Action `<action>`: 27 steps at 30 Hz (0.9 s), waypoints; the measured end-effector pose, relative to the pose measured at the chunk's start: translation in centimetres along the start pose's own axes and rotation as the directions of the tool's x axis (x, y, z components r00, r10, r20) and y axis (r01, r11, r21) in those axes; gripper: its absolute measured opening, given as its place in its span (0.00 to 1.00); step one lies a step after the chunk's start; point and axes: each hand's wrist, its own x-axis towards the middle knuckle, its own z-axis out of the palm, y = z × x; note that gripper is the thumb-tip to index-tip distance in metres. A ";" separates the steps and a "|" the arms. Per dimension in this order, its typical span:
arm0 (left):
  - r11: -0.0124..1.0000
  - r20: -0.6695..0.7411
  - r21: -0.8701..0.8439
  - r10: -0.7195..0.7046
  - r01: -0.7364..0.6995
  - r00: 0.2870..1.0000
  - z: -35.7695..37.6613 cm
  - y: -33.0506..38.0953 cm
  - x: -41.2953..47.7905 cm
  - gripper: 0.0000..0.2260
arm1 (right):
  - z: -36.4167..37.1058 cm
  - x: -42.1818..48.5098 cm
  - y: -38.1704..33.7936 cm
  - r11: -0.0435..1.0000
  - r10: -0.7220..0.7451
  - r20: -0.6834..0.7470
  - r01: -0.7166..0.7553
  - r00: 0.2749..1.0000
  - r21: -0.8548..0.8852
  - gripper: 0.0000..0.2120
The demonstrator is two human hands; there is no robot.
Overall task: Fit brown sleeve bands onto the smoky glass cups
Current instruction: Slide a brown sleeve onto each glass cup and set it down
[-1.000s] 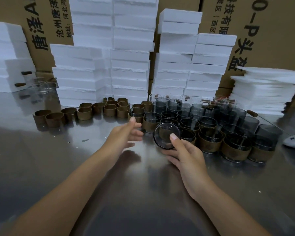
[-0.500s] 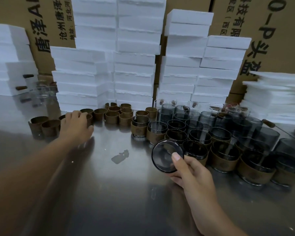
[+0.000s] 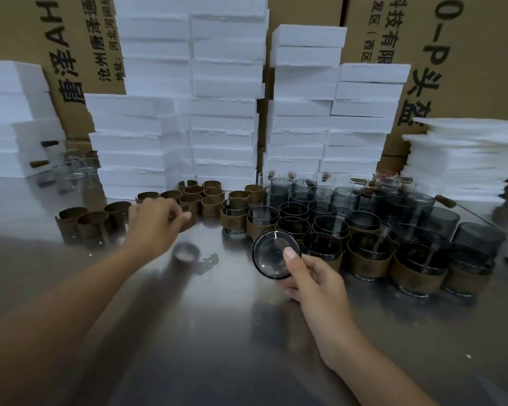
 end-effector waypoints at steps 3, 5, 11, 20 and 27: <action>0.957 -0.103 -0.278 0.057 -0.083 0.993 -1.2 4.8 -2.4 0.21 | 0.1 -0.1 -0.1 1.000 0.002 -0.013 -0.002 1.000 -0.010 0.19; 0.872 -0.128 -0.478 0.055 -0.110 0.990 -1.8 7.7 -4.2 0.21 | 0.1 -0.1 -0.2 1.000 0.006 -0.031 -0.006 1.000 -0.010 0.16; 0.609 -0.055 -0.792 -0.143 0.045 0.988 -1.1 12.8 -8.9 0.11 | 0.2 -0.5 -0.3 1.000 -0.017 -0.040 0.017 0.999 0.010 0.15; 0.565 0.015 -0.825 -0.027 0.027 1.000 -1.9 13.3 -10.4 0.08 | 0.2 -0.2 -0.2 0.999 -0.008 -0.049 0.010 0.999 0.040 0.18; 0.494 -0.053 -0.868 -0.017 -0.038 0.998 -2.0 13.6 -11.4 0.19 | 0.3 -0.4 -0.5 0.988 0.047 0.033 -0.052 0.998 0.144 0.18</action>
